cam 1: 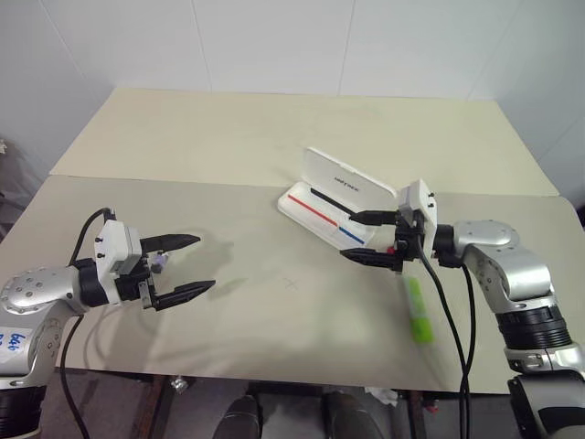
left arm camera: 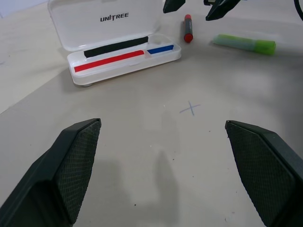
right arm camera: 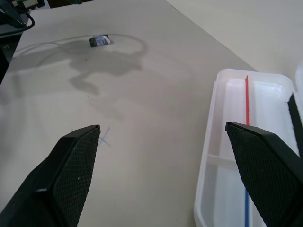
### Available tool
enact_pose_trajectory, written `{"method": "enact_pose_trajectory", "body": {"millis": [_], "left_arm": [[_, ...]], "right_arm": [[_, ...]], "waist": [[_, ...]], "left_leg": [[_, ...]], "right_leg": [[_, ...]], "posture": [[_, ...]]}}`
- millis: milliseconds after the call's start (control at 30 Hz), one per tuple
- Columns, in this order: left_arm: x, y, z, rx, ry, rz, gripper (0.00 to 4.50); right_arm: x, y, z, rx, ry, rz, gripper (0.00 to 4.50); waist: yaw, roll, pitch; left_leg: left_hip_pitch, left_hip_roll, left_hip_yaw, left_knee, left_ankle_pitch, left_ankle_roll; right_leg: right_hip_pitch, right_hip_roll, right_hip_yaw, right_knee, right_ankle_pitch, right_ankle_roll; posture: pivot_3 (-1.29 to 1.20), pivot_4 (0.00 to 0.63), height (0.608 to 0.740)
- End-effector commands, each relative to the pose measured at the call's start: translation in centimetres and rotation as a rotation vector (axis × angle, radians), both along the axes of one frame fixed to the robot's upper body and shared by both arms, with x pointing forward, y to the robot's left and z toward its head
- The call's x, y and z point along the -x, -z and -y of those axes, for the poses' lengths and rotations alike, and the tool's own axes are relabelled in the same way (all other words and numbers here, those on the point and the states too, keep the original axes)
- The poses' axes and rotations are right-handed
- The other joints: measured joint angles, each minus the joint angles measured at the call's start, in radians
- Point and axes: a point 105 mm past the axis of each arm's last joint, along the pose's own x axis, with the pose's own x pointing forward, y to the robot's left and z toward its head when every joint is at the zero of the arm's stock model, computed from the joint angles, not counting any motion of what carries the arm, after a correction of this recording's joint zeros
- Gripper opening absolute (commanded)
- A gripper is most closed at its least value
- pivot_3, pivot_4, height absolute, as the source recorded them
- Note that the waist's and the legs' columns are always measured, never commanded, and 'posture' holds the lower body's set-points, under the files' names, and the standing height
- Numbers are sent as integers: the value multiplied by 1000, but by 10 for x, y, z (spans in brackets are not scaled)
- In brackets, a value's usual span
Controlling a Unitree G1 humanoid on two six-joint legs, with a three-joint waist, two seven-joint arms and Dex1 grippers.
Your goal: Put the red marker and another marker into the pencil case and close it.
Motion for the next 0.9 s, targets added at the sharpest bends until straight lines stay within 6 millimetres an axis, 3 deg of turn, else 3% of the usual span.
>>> {"method": "enact_pose_trajectory", "body": {"millis": [33, 200, 533, 900], "left_arm": [[2, -19, -3, -15, -4, 69, 4475], [6, -15, -4, -15, -14, 65, 4475], [21, -18, -2, 18, -30, 70, 4475], [26, -22, -20, 13, -130, 107, 4475]], "right_arm": [[3, -14, -8, -9, -36, 57, 4500], [-2, 7, -15, 56, -20, 3, 4500], [-19, 8, -33, 116, 49, -20, 4500], [-31, 31, -34, 251, 121, -41, 4500]], "waist": [[0, 0, 0], [-3, 0, 0], [-2, 0, 0], [-3, 0, 0]], "left_leg": [[0, 0, 0, 0, 0, 0], [0, 0, 0, 0, 0, 0], [0, 1, 1, 1, 1, -1], [0, 0, 1, 1, 1, -1]], "right_leg": [[0, 0, 0, 0, 0, 0], [-1, 0, 0, 1, 0, 0], [-2, 1, 1, 5, 0, 0], [-3, 0, 1, 5, 0, -1]], "posture": [[0, 150, 740], [0, 150, 740], [0, 150, 740], [0, 150, 740]]}}
